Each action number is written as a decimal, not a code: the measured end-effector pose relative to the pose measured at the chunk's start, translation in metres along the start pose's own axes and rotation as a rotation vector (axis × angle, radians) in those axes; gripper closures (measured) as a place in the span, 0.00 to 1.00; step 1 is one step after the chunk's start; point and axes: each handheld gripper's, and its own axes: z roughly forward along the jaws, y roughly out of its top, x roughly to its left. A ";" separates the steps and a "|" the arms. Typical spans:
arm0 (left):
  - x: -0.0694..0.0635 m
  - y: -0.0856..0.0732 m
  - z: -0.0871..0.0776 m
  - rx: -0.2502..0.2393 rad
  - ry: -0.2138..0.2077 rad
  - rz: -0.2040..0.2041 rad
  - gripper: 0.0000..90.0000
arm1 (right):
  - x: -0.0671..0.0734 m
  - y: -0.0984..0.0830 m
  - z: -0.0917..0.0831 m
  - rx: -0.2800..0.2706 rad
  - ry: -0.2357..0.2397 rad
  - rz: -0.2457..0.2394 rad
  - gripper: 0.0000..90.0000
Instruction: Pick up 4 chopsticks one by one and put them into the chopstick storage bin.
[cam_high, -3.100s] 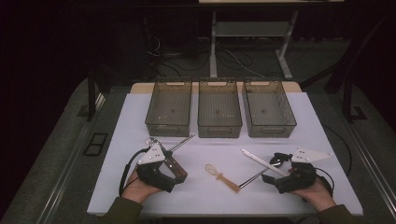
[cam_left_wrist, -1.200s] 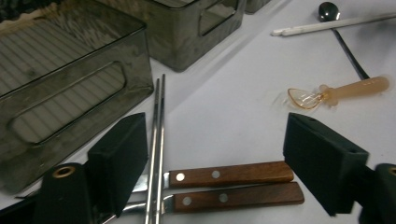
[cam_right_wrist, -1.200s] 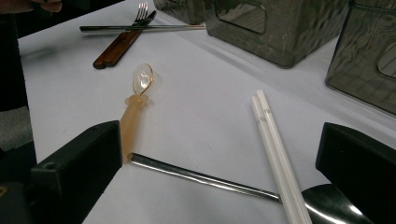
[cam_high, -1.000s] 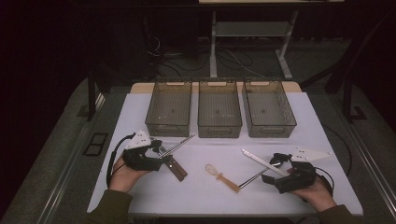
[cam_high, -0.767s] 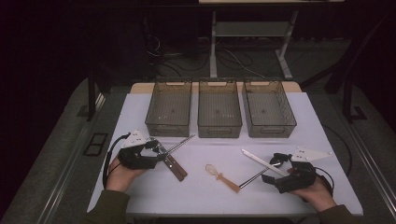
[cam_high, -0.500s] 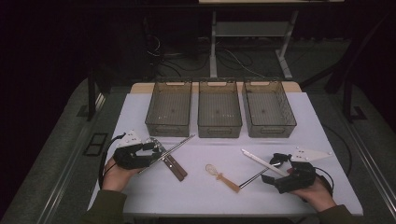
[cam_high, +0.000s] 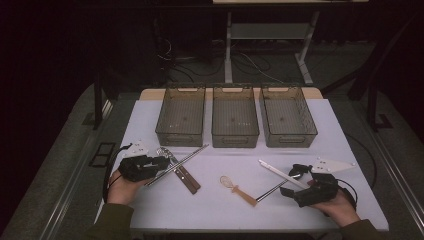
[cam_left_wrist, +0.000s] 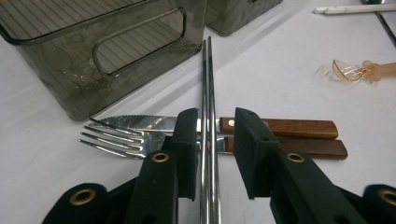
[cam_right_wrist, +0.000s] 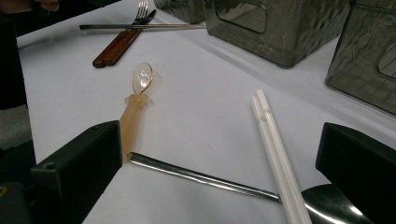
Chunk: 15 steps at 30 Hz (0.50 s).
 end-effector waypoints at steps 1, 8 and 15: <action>0.001 -0.001 0.000 0.002 0.002 -0.003 0.77 | 0.000 0.000 0.000 -0.001 0.000 0.001 0.01; 0.006 -0.006 0.000 0.015 0.007 -0.017 0.81 | 0.000 0.000 0.000 0.000 -0.001 0.002 0.01; 0.009 -0.009 -0.001 0.017 0.007 -0.029 0.82 | 0.000 0.000 0.000 0.001 -0.001 0.001 0.00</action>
